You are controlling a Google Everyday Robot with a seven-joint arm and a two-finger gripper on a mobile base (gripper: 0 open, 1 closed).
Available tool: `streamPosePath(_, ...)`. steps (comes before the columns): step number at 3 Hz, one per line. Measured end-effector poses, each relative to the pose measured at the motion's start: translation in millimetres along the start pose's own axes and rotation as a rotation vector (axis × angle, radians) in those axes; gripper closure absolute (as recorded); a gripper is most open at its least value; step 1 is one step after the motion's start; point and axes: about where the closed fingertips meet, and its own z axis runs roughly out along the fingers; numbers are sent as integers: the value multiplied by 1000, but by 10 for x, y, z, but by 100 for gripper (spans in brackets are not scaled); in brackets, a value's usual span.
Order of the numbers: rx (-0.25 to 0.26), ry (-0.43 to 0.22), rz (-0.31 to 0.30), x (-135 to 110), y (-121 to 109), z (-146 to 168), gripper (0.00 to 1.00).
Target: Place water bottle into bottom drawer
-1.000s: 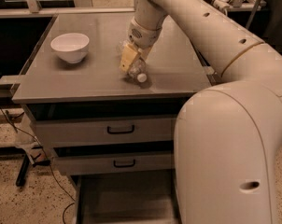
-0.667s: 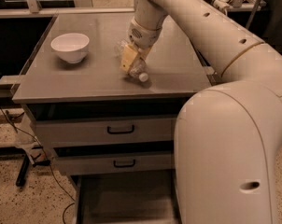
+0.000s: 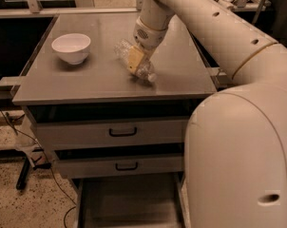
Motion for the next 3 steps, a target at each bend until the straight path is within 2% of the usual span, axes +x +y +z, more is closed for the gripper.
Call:
streamPosePath(1,26,-21,25,283,59,-179,100)
streamPosePath(3,51,0,107,1137,404,-401,100)
